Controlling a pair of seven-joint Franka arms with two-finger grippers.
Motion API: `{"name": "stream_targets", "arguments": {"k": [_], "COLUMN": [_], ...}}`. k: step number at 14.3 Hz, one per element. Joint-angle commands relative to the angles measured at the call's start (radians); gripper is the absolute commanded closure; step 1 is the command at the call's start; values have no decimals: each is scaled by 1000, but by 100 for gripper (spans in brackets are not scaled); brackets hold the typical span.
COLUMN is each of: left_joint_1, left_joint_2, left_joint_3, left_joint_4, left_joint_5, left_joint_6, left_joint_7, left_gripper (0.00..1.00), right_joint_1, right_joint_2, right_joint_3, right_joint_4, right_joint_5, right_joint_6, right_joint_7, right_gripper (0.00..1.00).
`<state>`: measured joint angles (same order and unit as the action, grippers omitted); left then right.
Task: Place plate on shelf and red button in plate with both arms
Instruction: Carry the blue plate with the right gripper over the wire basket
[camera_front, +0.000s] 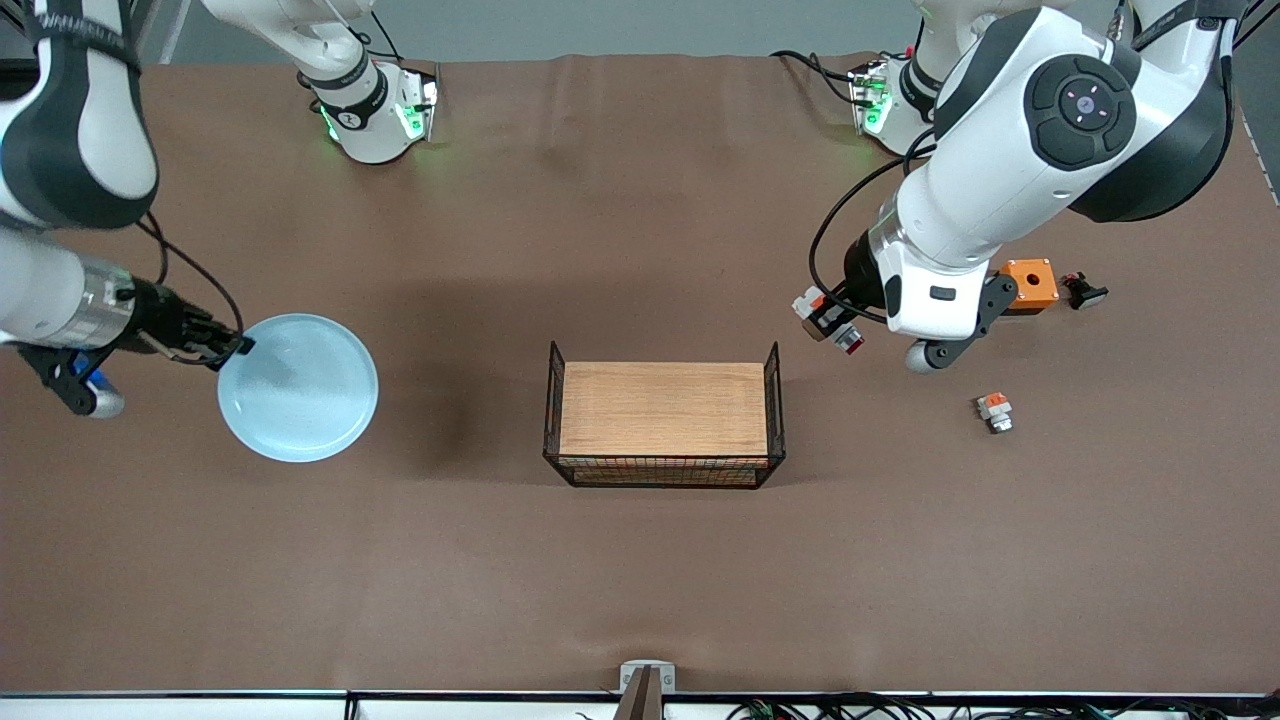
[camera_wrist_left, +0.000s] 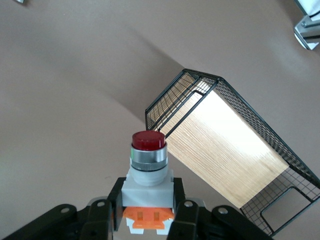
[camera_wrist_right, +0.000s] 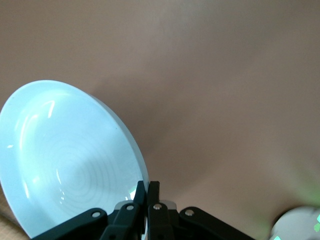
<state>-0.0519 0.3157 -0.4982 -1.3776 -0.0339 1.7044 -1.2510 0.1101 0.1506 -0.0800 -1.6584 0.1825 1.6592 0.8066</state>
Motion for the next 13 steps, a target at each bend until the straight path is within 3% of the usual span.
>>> {"name": "stream_targets", "arguments": {"k": [1, 5, 9, 13], "left_joint_1": [-17, -16, -16, -13], "left_joint_2": [13, 17, 19, 17], "left_joint_3": [0, 3, 6, 6], "left_joint_4": [15, 15, 14, 14], "left_joint_5": [-1, 0, 2, 2], "left_joint_6": [6, 6, 6, 6], "left_joint_7": [-59, -65, -71, -70], "left_gripper": [80, 80, 80, 80], "right_joint_1": [86, 281, 448, 614], "right_joint_2": [-54, -52, -43, 7], "right_joint_3": [-6, -7, -9, -9], "right_joint_4": [-1, 84, 101, 103], "right_joint_5": [51, 49, 28, -75], "right_joint_6": [-9, -3, 80, 189], "right_joint_7": [294, 710, 1038, 1288], "right_gripper": [100, 100, 100, 100]}}
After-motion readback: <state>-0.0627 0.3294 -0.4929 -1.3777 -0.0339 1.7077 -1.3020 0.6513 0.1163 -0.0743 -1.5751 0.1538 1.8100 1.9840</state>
